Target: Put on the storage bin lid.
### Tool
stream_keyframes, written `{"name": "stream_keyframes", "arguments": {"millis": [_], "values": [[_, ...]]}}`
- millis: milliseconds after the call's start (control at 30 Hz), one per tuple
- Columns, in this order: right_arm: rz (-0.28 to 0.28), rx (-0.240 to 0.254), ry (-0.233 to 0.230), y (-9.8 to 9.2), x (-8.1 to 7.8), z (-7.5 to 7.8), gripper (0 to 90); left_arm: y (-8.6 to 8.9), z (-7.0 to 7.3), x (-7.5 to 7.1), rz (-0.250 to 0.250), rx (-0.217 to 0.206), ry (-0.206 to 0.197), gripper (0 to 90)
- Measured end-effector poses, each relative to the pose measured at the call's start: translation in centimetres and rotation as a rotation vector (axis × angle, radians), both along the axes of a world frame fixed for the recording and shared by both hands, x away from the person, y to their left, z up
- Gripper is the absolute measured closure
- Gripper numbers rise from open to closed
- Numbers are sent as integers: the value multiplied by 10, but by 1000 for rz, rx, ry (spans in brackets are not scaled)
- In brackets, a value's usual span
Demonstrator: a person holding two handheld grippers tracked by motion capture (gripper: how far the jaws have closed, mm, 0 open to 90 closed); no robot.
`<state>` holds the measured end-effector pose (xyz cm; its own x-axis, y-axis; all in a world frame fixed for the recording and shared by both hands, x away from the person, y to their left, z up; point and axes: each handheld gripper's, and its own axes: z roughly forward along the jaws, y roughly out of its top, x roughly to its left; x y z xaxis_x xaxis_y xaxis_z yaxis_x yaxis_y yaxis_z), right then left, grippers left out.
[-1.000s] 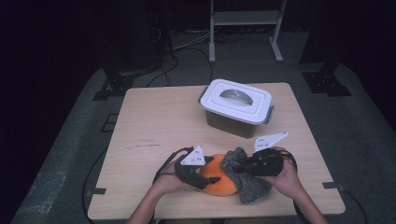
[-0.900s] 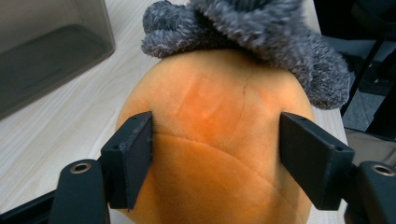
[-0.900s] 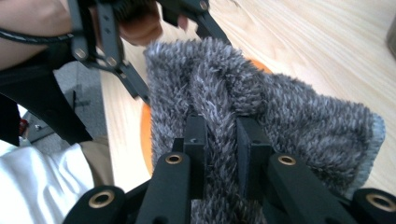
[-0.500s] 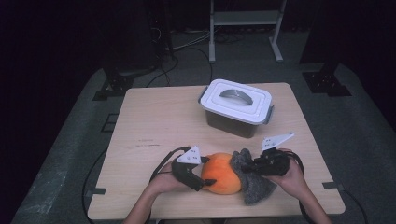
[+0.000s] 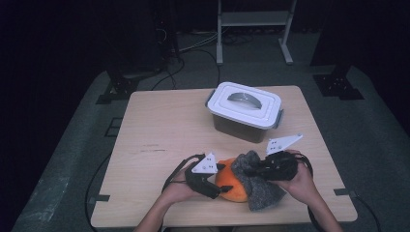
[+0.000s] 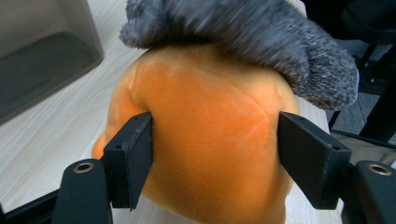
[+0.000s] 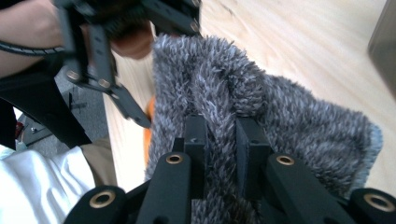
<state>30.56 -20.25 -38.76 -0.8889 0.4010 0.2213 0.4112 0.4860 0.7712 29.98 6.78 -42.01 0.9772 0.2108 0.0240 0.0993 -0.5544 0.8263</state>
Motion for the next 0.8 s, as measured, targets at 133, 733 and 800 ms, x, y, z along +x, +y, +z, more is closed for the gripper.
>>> {"name": "stream_keyframes", "arguments": {"millis": [133, 733, 800], "values": [[-21, -7, 23, -12, 0, -9, 765, 3, -3, 2, 12, -9, 20, 286], [-12, -13, 15, -7, -1, -8, 767, -3, -2, 5, 39, -24, 57, 99], [-13, -1, 29, -12, -2, -11, 768, -3, -7, 9, 39, -36, 103, 95]]}}
